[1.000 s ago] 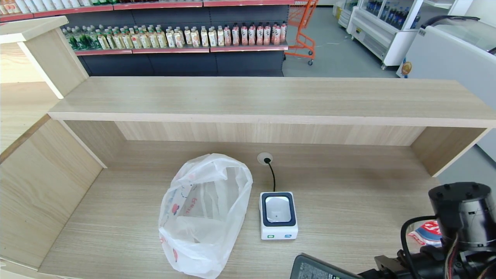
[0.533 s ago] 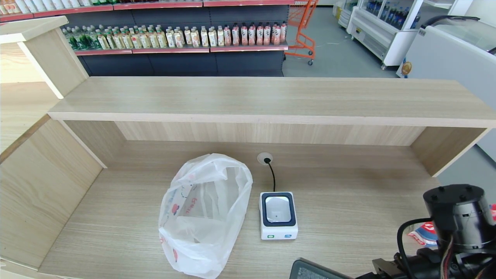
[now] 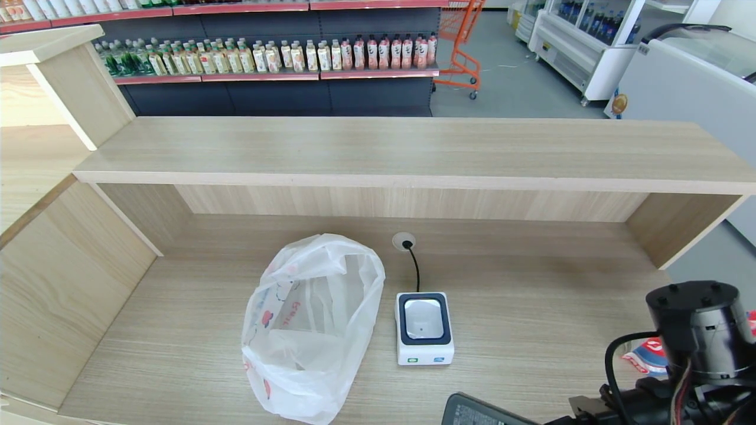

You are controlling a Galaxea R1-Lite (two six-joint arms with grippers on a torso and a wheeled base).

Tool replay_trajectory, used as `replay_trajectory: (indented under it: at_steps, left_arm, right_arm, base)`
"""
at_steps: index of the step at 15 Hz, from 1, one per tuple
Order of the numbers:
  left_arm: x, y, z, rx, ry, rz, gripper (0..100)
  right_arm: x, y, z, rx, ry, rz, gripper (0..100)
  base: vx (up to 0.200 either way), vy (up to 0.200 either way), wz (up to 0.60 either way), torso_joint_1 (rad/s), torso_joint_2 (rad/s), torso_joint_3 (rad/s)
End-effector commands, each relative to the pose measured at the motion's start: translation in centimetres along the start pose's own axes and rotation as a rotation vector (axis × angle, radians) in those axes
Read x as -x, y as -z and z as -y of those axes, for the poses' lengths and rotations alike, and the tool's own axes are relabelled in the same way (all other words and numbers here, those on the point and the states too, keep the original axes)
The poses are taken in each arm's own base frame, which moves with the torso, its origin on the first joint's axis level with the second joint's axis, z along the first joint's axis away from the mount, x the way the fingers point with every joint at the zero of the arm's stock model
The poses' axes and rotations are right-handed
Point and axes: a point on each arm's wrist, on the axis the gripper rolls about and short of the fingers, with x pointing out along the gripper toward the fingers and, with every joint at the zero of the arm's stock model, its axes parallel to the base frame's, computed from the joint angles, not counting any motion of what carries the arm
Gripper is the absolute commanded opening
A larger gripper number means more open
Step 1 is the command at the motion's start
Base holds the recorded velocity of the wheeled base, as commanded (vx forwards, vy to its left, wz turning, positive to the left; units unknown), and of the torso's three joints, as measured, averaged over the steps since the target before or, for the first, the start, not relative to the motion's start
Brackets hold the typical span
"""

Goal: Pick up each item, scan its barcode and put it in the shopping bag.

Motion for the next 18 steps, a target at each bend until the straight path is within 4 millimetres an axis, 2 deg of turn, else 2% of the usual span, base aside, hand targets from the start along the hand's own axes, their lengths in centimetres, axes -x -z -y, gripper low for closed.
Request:
replay_trajectory:
  at_steps: [1,3,4,5,7,9,11,12,13,15,17,18]
  left_arm:
    - [0.0,0.0,0.0,0.000,0.000,0.000,100]
    - [0.0,0.0,0.0,0.000,0.000,0.000,100]
    - [0.0,0.0,0.0,0.000,0.000,0.000,100]
    - [0.0,0.0,0.0,0.000,0.000,0.000,100]
    - [0.0,0.0,0.0,0.000,0.000,0.000,100]
    - [0.0,0.0,0.0,0.000,0.000,0.000,100]
    - [0.0,0.0,0.0,0.000,0.000,0.000,100]
    - [0.0,0.0,0.0,0.000,-0.001,0.000,100]
    - [0.0,0.0,0.0,0.000,-0.001,0.000,100]
    - [0.0,0.0,0.0,0.000,-0.001,0.000,100]
    - [0.0,0.0,0.0,0.000,0.000,0.000,100]
    - [0.0,0.0,0.0,0.000,0.000,0.000,100]
  right_arm:
    - [0.1,0.8,0.7,-0.092,0.020,-0.030,0]
    - [2.3,4.5,4.6,-0.358,0.106,-0.272,0]
    - [4.0,5.0,5.8,-0.426,0.113,-0.445,0]
    - [5.0,3.8,4.9,-0.550,0.045,-0.569,0]
    - [5.1,3.0,4.2,-0.863,-0.015,-0.631,0]
    - [6.0,3.4,4.6,-1.341,0.131,-0.729,0]
    - [6.5,3.4,4.7,-1.728,0.320,-0.872,0]
    - [6.7,3.6,4.8,-1.850,0.411,-0.961,0]
    - [6.5,3.8,4.7,-1.969,0.494,-1.048,0]
    - [4.6,4.3,4.1,-2.327,0.641,-0.984,0]
    - [2.5,5.5,3.0,-2.590,0.714,-0.945,0]
    - [0.5,6.7,2.9,-2.796,0.792,-0.875,0]
  base:
    - [0.000,0.000,0.00,0.000,0.00,0.000]
    - [0.000,0.000,0.00,0.000,0.00,0.000]
    - [0.000,0.000,0.00,0.000,0.00,0.000]
    - [0.000,0.000,0.00,0.000,0.00,0.000]
    - [0.000,0.000,0.00,0.000,0.00,0.000]
    - [0.000,0.000,0.00,0.000,0.00,0.000]
    - [0.000,0.000,0.00,0.000,0.00,0.000]
    - [0.000,0.000,0.00,0.000,0.00,0.000]
    - [0.000,0.000,0.00,0.000,0.00,0.000]
    - [0.000,0.000,0.00,0.000,0.00,0.000]
    - [0.000,0.000,0.00,0.000,0.00,0.000]
    - [0.000,0.000,0.00,0.000,0.00,0.000]
